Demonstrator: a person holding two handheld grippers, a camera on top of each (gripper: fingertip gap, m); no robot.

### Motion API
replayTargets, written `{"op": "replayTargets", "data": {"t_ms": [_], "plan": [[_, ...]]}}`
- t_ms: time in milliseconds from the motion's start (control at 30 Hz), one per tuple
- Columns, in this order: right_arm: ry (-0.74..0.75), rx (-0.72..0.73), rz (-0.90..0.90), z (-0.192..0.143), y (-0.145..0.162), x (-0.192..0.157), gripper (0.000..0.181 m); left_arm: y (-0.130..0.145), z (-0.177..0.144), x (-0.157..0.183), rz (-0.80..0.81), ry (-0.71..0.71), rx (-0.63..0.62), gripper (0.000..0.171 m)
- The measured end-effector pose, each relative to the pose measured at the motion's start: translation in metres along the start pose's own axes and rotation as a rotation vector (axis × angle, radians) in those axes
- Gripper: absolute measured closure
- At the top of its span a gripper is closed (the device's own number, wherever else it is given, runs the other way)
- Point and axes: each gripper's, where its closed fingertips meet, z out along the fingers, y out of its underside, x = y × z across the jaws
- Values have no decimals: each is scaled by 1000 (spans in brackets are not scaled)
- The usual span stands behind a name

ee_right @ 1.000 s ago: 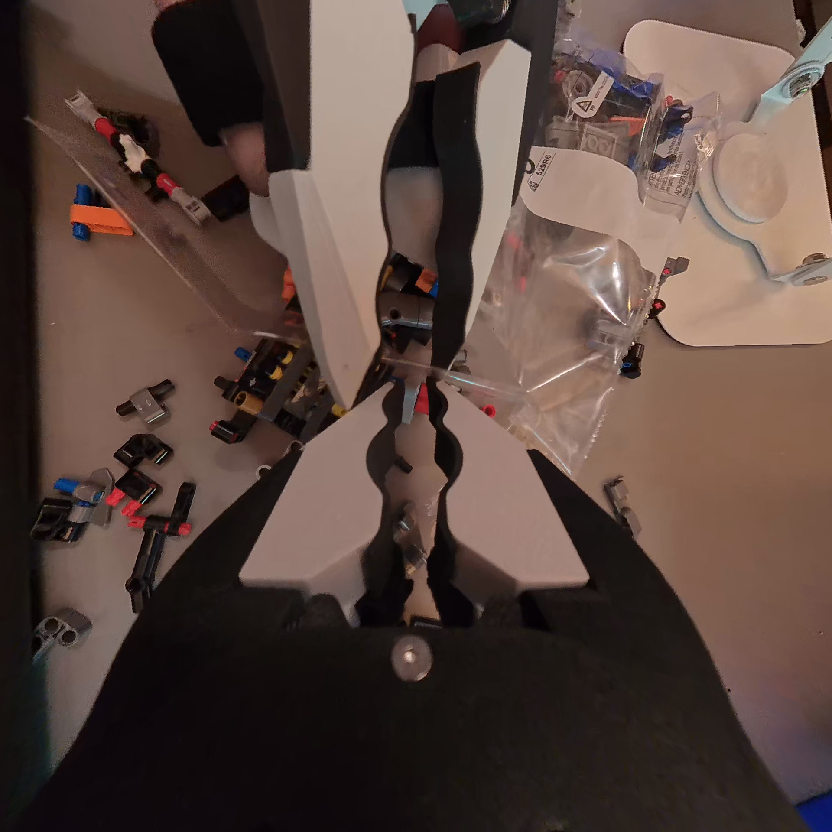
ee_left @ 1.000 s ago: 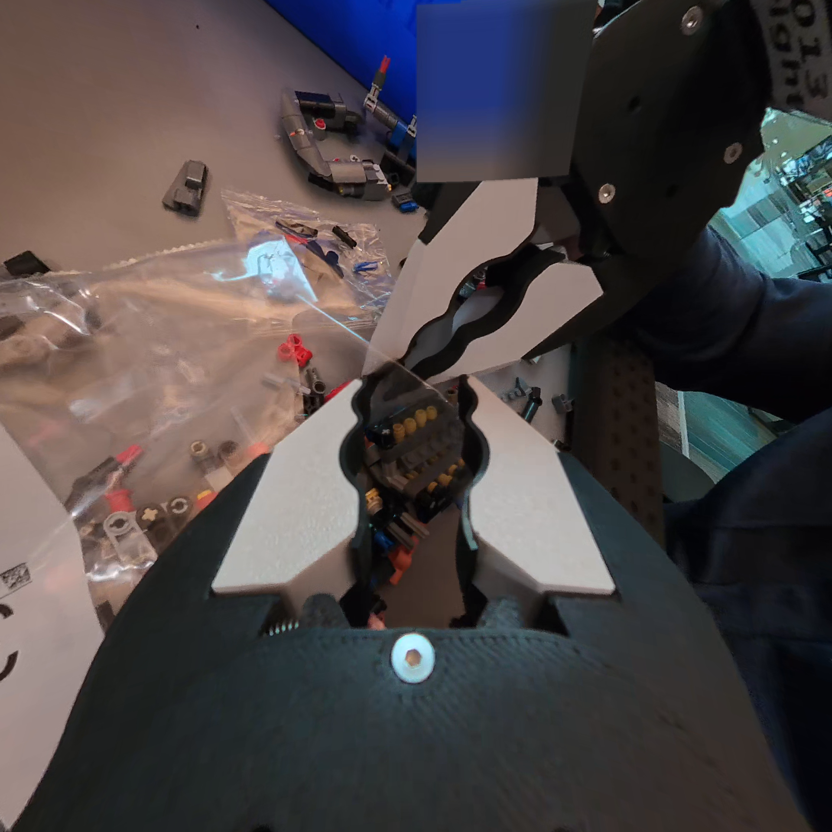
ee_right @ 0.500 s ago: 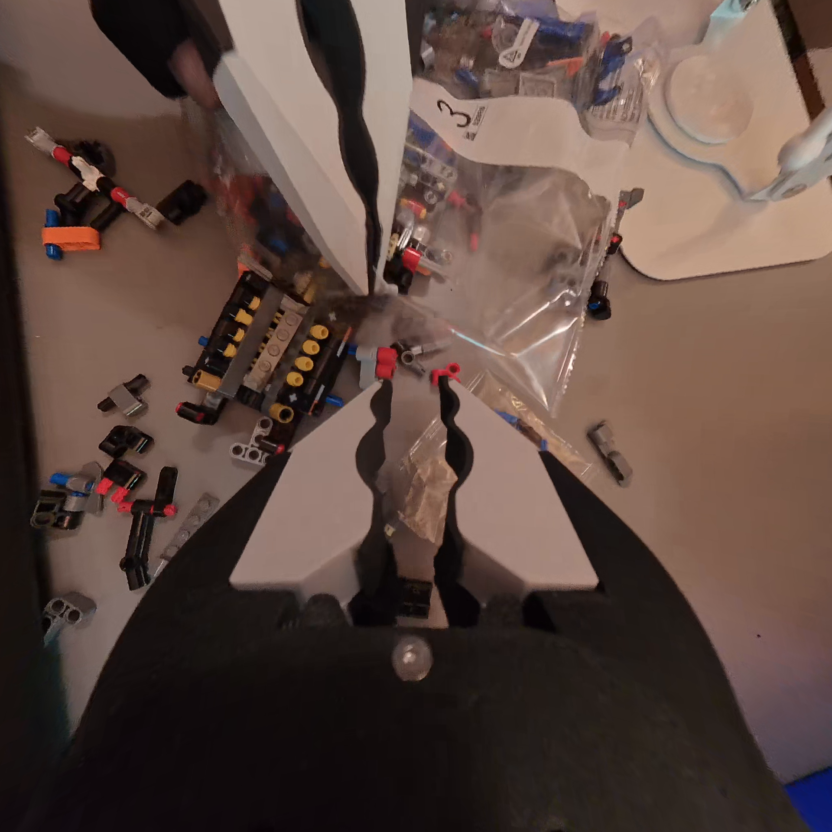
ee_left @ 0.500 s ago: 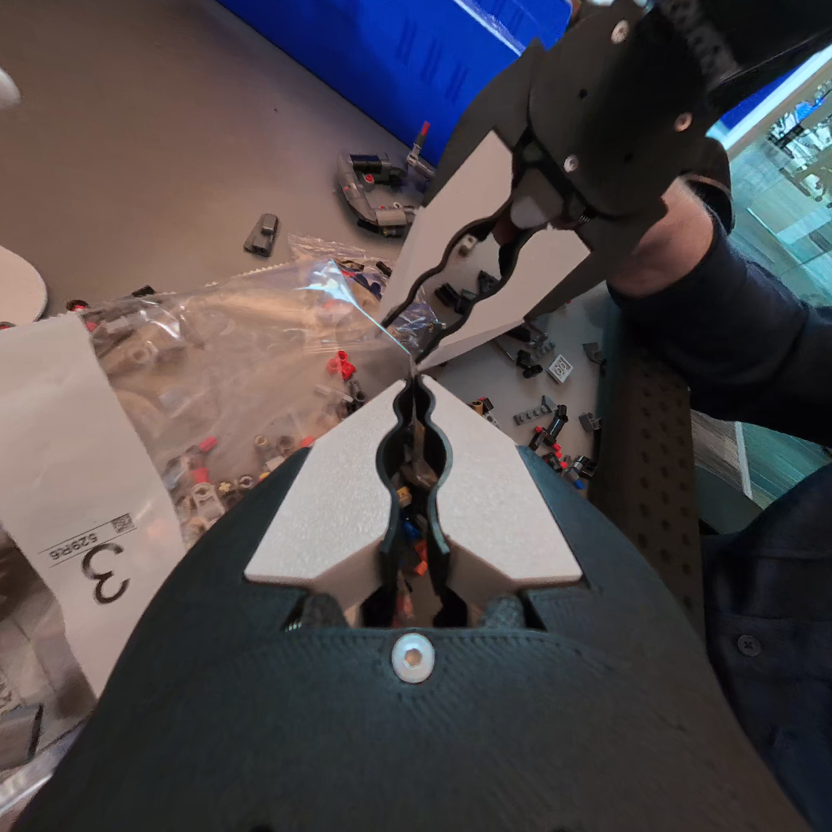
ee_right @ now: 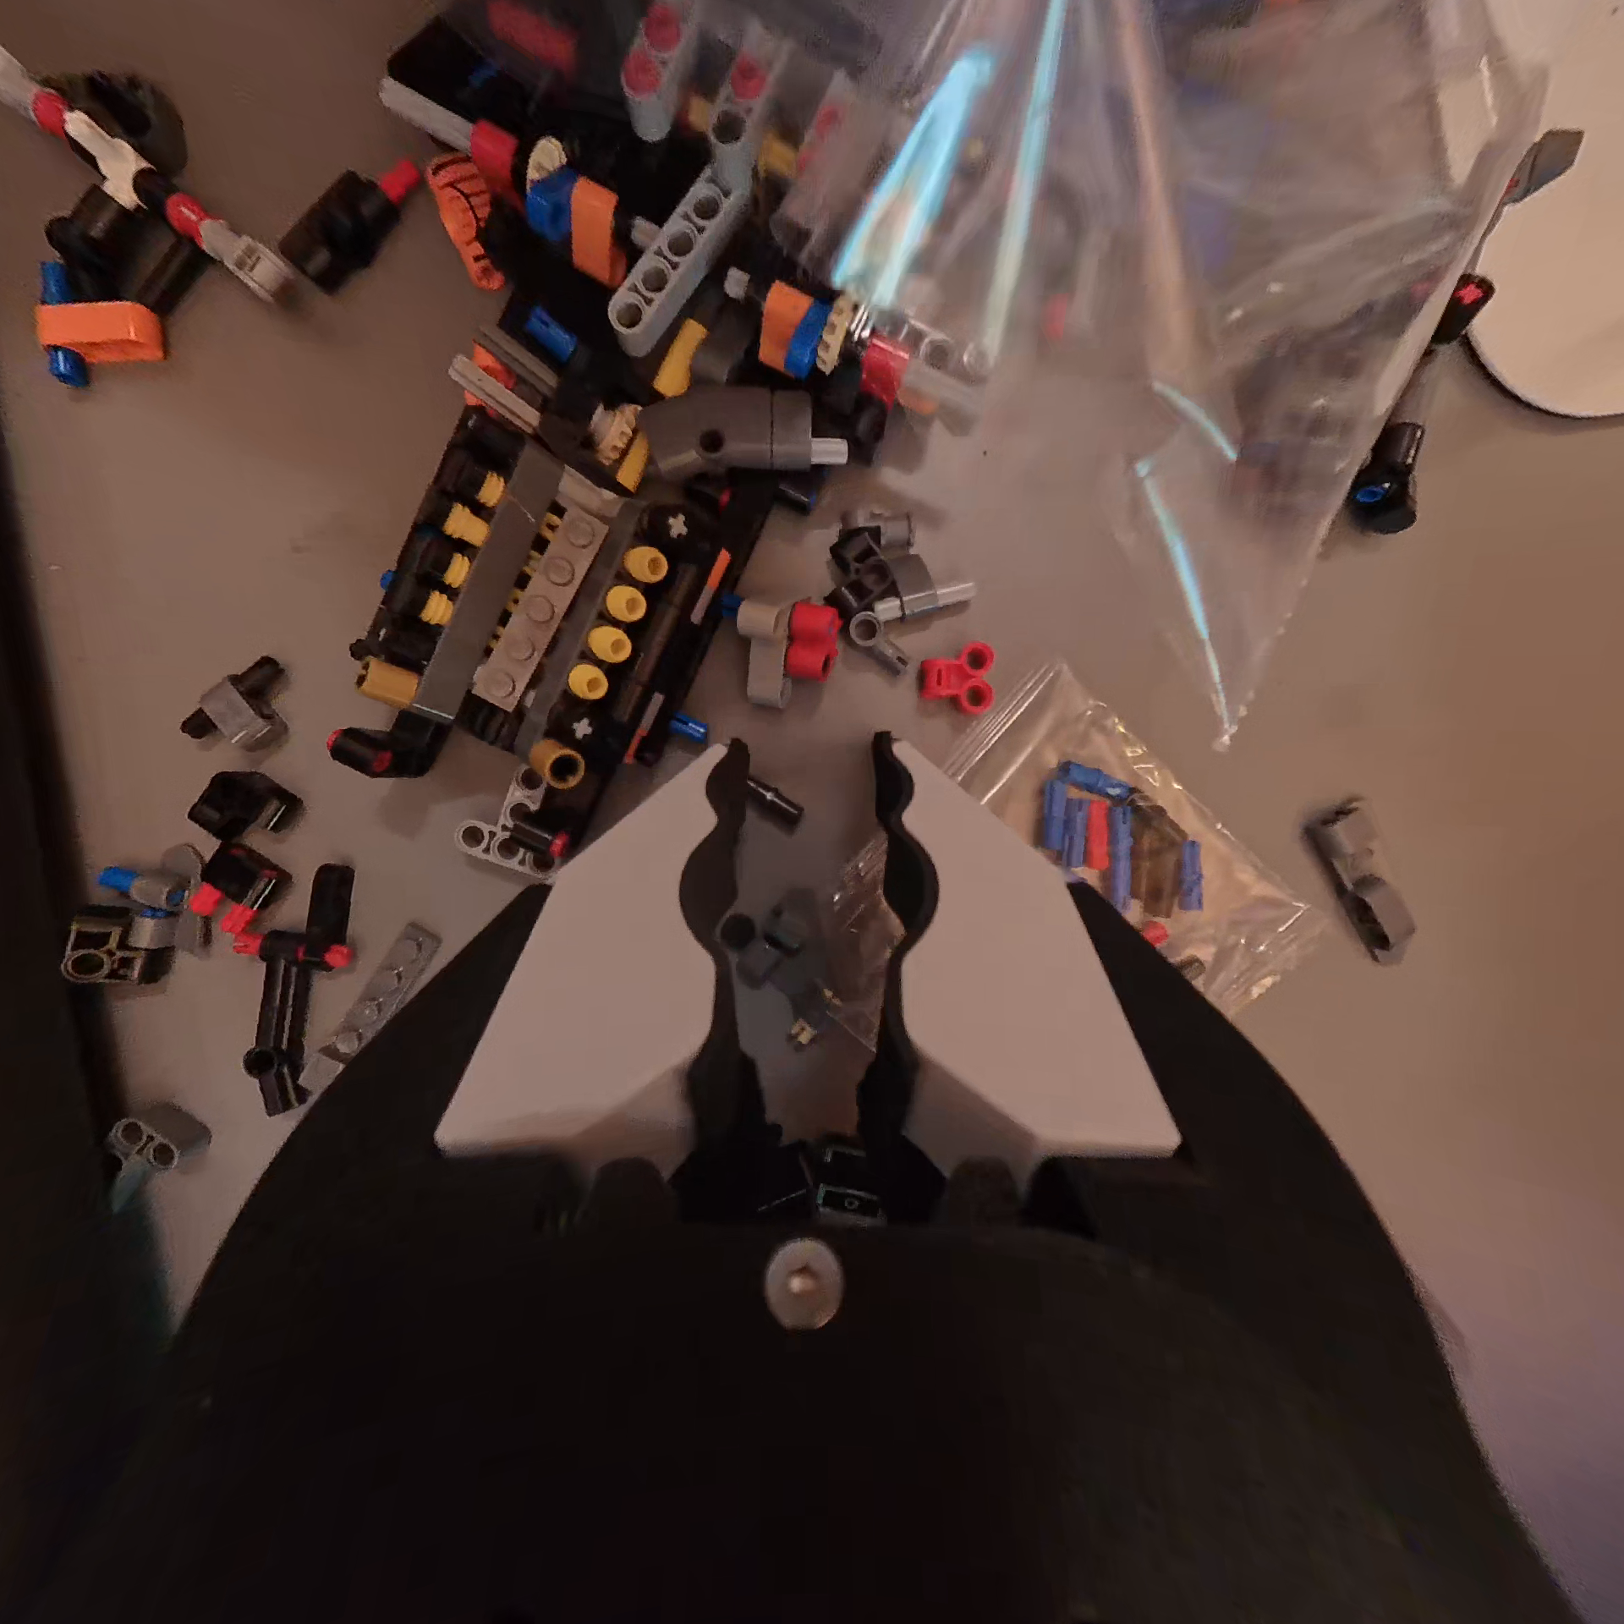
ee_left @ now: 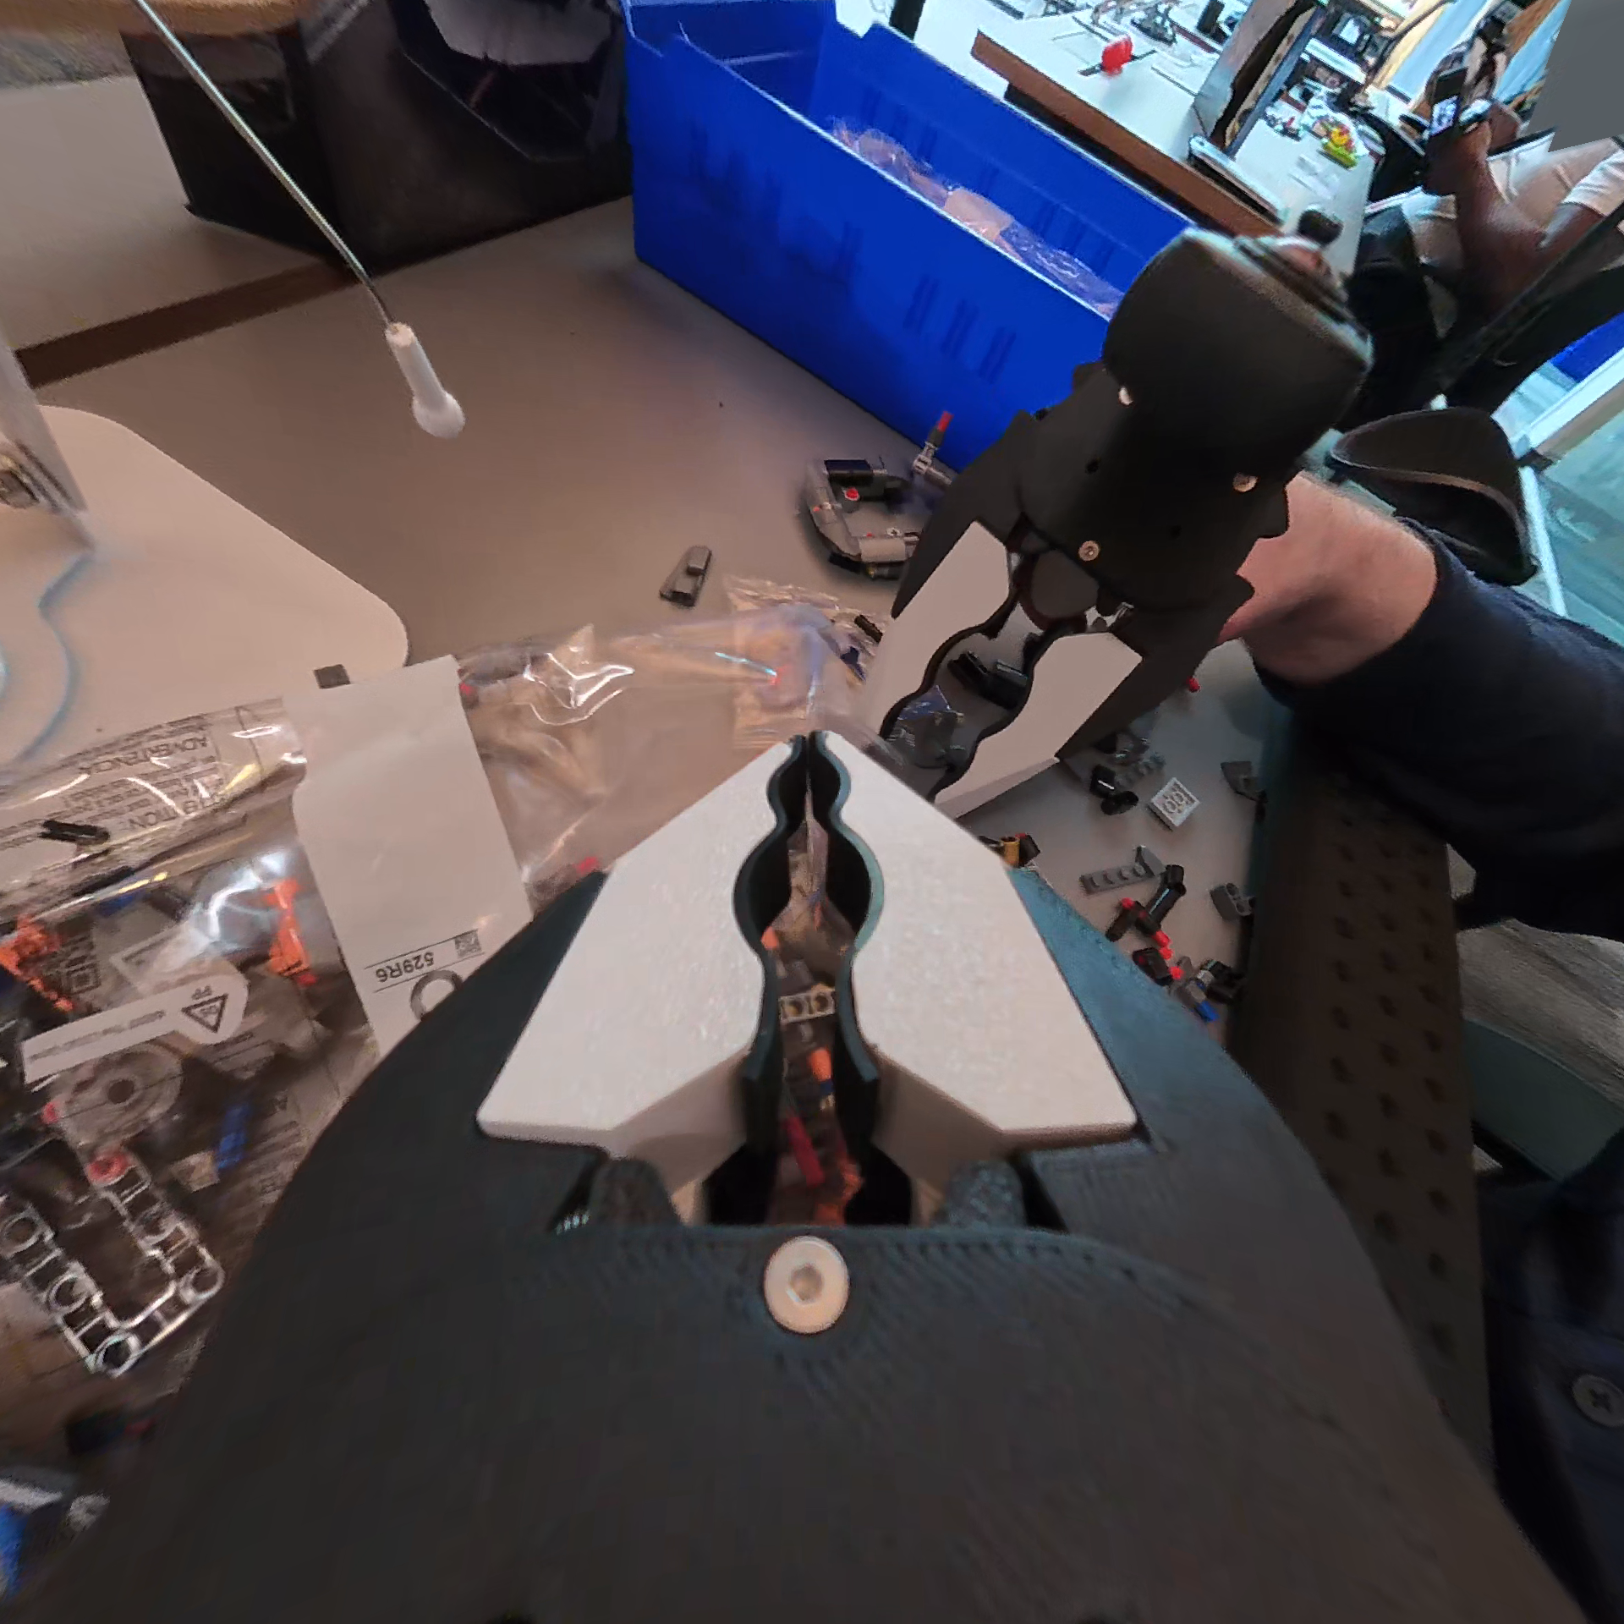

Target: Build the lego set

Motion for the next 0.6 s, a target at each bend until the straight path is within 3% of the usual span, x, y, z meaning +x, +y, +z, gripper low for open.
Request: {"op": "replayTargets", "data": {"t_ms": [33,200,600], "plan": [[-7,4,5,0,0,0,155,-2,-2,-1,4,-8,14,171],[-17,3,10,0,0,-2,158,-11,-7,-2,-2,-12,71,171],[-97,-9,16,-5,6,-13,157,-9,-2,0,-3,2,59,171]]}}
